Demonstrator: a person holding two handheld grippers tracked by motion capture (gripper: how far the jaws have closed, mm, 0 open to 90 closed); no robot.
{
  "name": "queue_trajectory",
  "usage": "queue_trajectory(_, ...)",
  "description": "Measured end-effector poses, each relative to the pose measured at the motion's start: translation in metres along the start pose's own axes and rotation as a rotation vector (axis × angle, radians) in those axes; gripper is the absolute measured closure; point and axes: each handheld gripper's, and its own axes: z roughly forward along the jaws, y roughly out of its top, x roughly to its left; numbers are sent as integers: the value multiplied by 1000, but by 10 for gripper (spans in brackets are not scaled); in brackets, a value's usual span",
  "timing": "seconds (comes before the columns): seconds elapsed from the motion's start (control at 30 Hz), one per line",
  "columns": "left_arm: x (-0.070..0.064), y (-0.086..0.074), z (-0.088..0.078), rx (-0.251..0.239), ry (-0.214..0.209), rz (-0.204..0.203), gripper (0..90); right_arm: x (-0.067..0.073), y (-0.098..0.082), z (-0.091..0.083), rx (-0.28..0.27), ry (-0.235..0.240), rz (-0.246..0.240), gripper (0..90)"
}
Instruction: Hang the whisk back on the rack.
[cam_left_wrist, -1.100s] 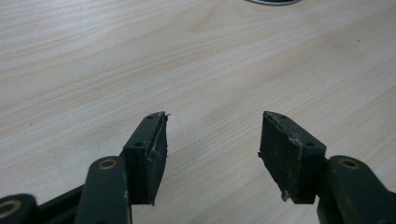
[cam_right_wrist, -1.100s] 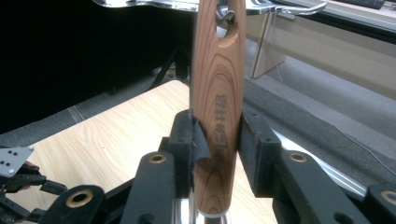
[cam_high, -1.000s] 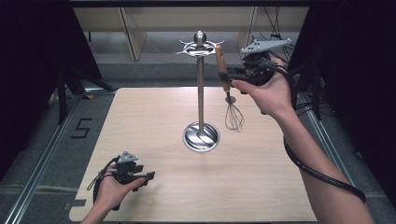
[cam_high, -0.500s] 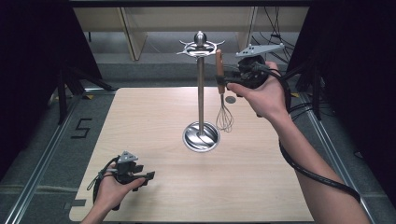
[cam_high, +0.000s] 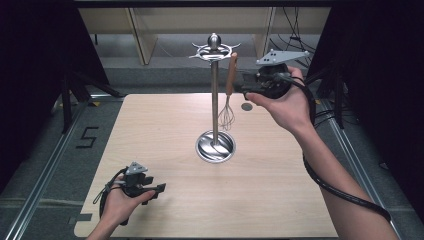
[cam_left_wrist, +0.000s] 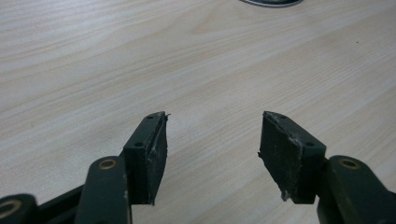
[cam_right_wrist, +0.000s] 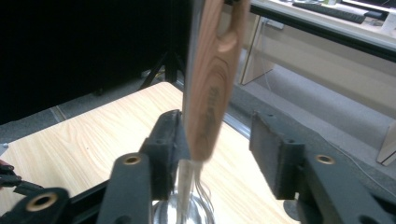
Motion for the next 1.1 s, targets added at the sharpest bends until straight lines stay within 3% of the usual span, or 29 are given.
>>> queue_trajectory(0.27,0,0,1,2,0,-9,407,-5,-17,-14,12,-15,10,429)
queue_trajectory(0.3,1,0,0,9,6,7,407,-6,-22,-16,12,-12,11,420)
queue_trajectory(0.6,0,0,0,-9,23,-2,409,-12,-57,-34,20,-28,25,402)
queue_trajectory(0.67,2,0,-2,8,10,8,409,-12,-68,-38,20,-21,42,401)
queue_trajectory(0.7,2,0,-2,2,13,9,409,-14,-73,-40,17,-29,31,400)
queue_trajectory(0.83,2,0,-2,-5,24,4,409,-19,-100,-46,44,-28,60,400)
queue_trajectory(0.87,3,0,-2,-3,22,5,409,-19,-106,-47,45,-31,97,400)
queue_trajectory(0.9,2,0,-1,-9,21,-3,409,-23,-116,-48,53,-34,86,400)
queue_trajectory(1.1,2,-1,-1,-14,24,-23,409,-29,-161,-51,102,-45,164,400)
